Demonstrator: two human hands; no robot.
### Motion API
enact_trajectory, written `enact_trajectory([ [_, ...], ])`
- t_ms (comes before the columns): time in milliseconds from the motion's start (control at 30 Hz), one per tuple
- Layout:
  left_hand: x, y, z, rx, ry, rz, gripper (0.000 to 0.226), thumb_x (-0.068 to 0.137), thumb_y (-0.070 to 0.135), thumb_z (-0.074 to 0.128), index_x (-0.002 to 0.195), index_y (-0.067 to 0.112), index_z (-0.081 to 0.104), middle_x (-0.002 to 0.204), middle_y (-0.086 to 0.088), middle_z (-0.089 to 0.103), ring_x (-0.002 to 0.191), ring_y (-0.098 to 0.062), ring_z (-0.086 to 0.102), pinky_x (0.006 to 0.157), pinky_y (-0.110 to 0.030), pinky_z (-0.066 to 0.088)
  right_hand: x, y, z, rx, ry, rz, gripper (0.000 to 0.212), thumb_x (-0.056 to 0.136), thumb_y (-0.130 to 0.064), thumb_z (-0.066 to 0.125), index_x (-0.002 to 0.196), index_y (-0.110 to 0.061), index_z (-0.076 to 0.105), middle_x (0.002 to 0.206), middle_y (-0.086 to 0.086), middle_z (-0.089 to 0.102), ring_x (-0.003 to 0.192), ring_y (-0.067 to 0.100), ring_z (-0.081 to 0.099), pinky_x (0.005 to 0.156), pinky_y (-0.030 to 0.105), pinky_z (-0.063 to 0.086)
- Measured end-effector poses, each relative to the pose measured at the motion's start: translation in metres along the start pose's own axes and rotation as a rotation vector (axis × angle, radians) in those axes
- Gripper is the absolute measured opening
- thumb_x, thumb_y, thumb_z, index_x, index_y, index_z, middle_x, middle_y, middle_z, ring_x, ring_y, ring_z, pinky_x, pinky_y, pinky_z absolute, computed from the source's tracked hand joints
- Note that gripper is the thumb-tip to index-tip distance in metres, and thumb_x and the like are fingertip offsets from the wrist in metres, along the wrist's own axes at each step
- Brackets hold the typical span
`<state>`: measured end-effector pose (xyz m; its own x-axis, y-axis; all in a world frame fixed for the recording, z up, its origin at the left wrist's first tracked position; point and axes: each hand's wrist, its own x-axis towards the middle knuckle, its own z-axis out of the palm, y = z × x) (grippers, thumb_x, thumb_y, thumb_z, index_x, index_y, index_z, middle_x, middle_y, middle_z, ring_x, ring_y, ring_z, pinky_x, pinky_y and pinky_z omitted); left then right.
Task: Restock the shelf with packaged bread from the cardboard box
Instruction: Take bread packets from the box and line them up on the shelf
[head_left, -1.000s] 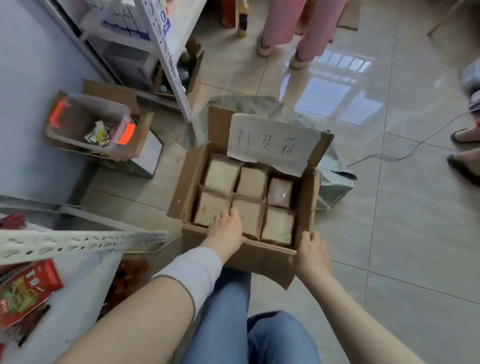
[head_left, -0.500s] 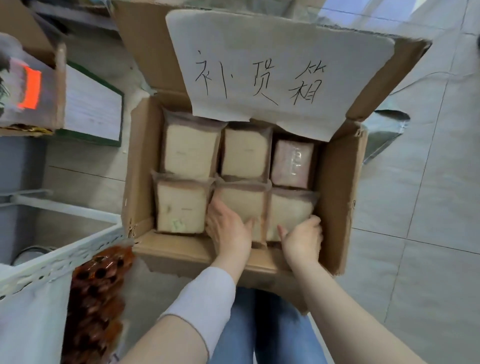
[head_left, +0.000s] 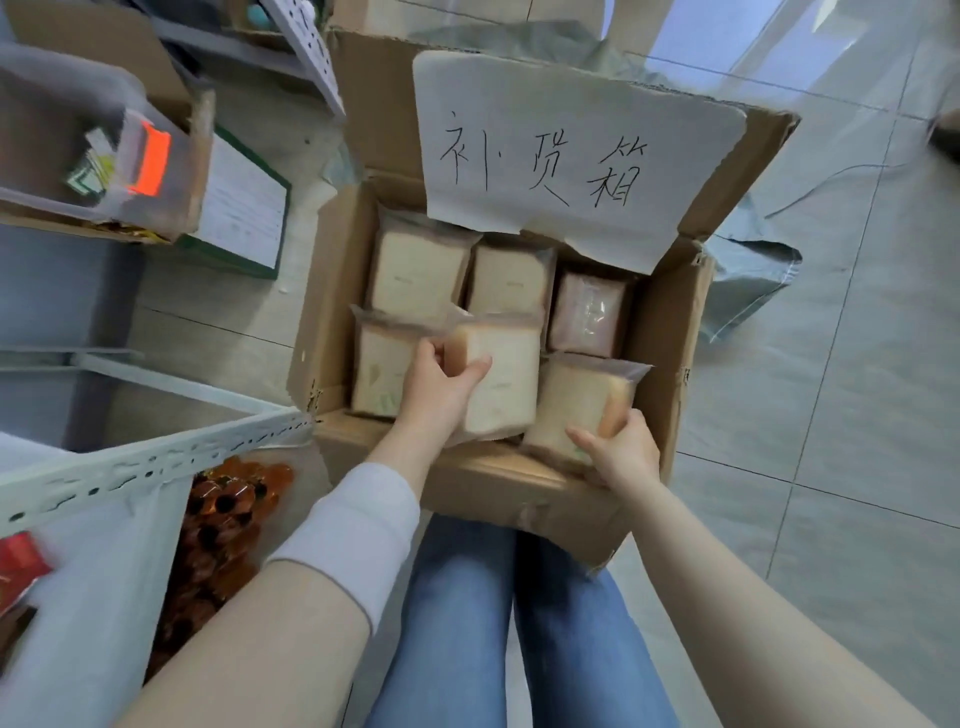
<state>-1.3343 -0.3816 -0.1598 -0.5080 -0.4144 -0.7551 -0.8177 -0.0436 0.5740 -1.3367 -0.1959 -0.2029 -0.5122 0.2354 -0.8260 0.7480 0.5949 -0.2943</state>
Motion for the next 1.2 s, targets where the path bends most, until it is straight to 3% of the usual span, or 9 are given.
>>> enact_trajectory([
  [133,-0.058,0.01,-0.047,-0.177,0.059,0.12,0.035,0.086,0.026,0.062,0.114,0.022,0.041,0.117,0.0,0.054,0.109,-0.019,0.054,0.095,-0.037,0.047,-0.05,0.001,-0.025,0.181,-0.035,-0.155,0.044,0.075,-0.026,0.076,0.105,-0.01,0.047,0.106,0.01,0.057,0.095,0.024,0.056,0.07,0.03,0.045],
  [233,-0.123,0.007,-0.088,-0.34,0.119,0.225,0.037,0.088,0.032,0.059,0.12,0.027,0.041,0.122,-0.001,0.055,0.112,-0.021,0.056,0.091,-0.041,0.051,-0.106,0.002,-0.044,0.262,-0.165,-0.261,0.046,0.075,-0.023,0.076,0.111,-0.012,0.049,0.112,0.008,0.059,0.099,0.023,0.058,0.078,0.033,0.051],
  [300,-0.174,0.004,-0.116,-0.467,0.197,0.331,0.029,0.09,0.03,0.057,0.116,0.025,0.045,0.114,0.003,0.058,0.107,-0.016,0.058,0.084,-0.032,0.053,-0.149,0.001,-0.056,0.249,-0.28,-0.352,0.055,0.075,-0.022,0.075,0.122,-0.012,0.049,0.115,0.005,0.06,0.104,0.023,0.059,0.085,0.037,0.053],
  [400,-0.258,-0.002,-0.165,-0.571,0.29,0.483,0.011,0.09,0.029,0.057,0.101,0.03,0.052,0.104,0.008,0.061,0.1,-0.01,0.059,0.085,-0.028,0.052,-0.229,-0.004,-0.068,0.239,-0.463,-0.478,0.056,0.078,-0.014,0.072,0.128,-0.014,0.046,0.113,0.003,0.063,0.1,0.017,0.062,0.077,0.029,0.053],
  [467,-0.314,-0.009,-0.205,-0.621,0.372,0.568,0.007,0.089,0.026,0.058,0.095,0.029,0.056,0.1,0.007,0.063,0.099,-0.011,0.059,0.09,-0.033,0.05,-0.286,-0.01,-0.069,0.203,-0.531,-0.574,0.047,0.079,-0.012,0.07,0.121,-0.018,0.052,0.105,0.001,0.066,0.09,0.012,0.066,0.074,0.026,0.053],
  [600,-0.417,-0.028,-0.295,-0.694,0.57,0.713,0.008,0.091,0.014,0.056,0.091,0.022,0.055,0.085,0.014,0.067,0.082,0.001,0.063,0.078,-0.02,0.052,-0.4,-0.03,-0.054,0.077,-0.592,-0.774,0.031,0.076,-0.014,0.073,0.102,-0.025,0.059,0.092,-0.005,0.069,0.075,0.006,0.067,0.06,0.015,0.052],
  [767,-0.52,-0.074,-0.42,-0.634,0.833,0.805,0.011,0.081,0.025,0.06,0.09,0.023,0.054,0.091,0.008,0.064,0.08,-0.001,0.062,0.083,-0.031,0.05,-0.53,-0.064,0.01,-0.024,-0.699,-0.978,0.037,0.074,-0.009,0.074,0.109,-0.004,0.061,0.093,0.005,0.072,0.077,0.012,0.069,0.072,0.024,0.058],
  [900,-0.57,-0.134,-0.519,-0.66,1.004,0.825,0.005,0.087,0.023,0.058,0.089,0.023,0.054,0.09,0.006,0.061,0.081,-0.007,0.059,0.076,-0.033,0.049,-0.623,-0.081,0.091,-0.063,-0.806,-1.107,0.024,0.075,-0.006,0.072,0.097,-0.009,0.063,0.087,0.0,0.07,0.069,0.004,0.068,0.063,0.016,0.056],
  [1200,-0.558,-0.259,-0.691,-0.718,1.164,0.69,0.012,0.087,0.015,0.061,0.086,0.024,0.054,0.086,0.002,0.06,0.082,-0.013,0.057,0.081,-0.038,0.047,-0.749,-0.121,0.295,-0.11,-0.821,-1.247,0.029,0.073,-0.016,0.076,0.096,-0.003,0.065,0.083,0.009,0.065,0.075,0.018,0.058,0.063,0.017,0.048],
])
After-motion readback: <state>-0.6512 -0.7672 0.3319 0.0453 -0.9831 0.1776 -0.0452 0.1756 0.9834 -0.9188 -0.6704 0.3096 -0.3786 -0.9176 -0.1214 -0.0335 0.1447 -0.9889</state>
